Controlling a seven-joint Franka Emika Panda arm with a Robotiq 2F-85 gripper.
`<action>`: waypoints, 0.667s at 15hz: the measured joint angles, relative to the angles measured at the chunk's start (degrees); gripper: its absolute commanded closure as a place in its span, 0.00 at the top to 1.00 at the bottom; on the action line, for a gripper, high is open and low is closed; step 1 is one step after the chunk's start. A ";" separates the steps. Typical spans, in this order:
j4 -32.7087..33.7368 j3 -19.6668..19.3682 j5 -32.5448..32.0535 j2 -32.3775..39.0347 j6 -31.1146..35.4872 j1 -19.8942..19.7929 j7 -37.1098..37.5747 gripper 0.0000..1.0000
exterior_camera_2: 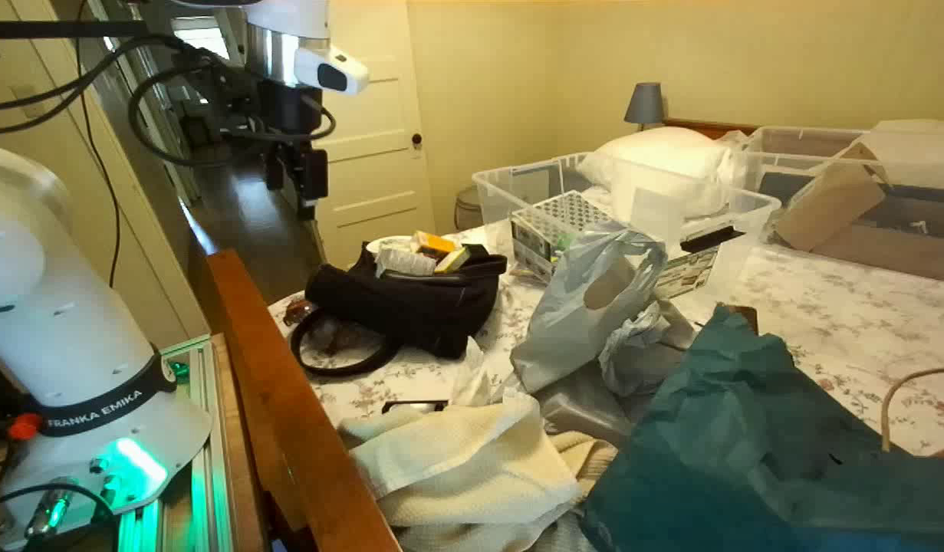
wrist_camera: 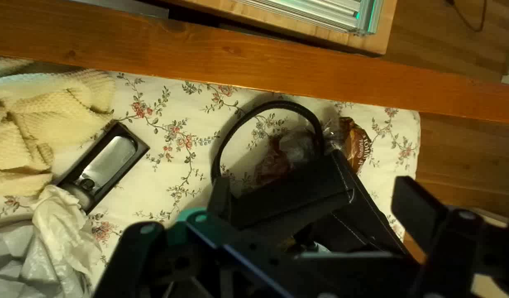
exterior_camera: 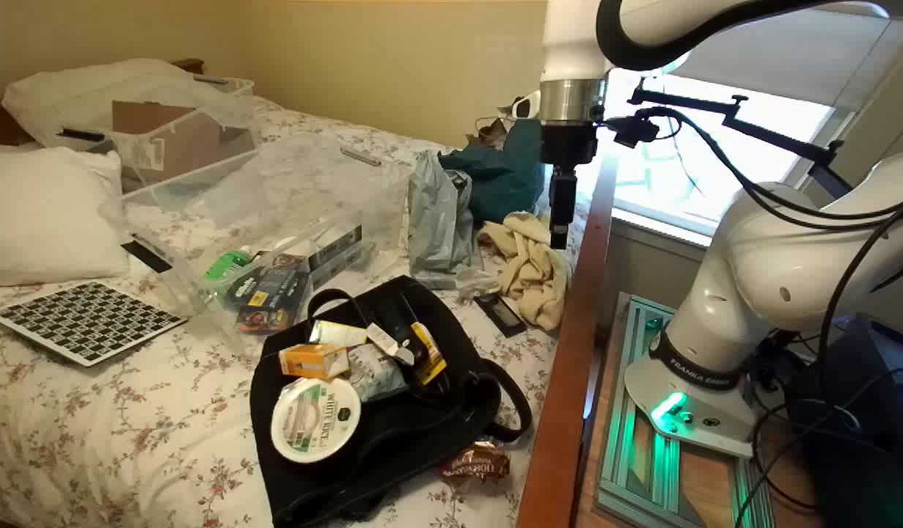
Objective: Put the white box in the clear container at the front.
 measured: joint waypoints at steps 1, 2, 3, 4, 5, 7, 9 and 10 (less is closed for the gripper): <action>0.00 0.00 0.00 0.00 0.00 0.00 0.00 1.00; 0.00 0.00 0.00 0.00 0.00 0.00 0.00 1.00; 0.00 0.08 0.00 0.00 0.00 -0.08 0.00 1.00; 0.00 0.28 0.29 0.04 0.02 -0.08 0.00 1.00; 0.00 0.77 1.63 0.22 0.05 0.12 0.25 1.00; -0.04 2.72 6.12 1.11 0.93 1.18 2.24 1.00; -0.13 6.10 11.42 2.59 4.41 3.03 5.50 1.00; -0.24 8.22 13.90 3.43 7.60 4.00 7.59 1.00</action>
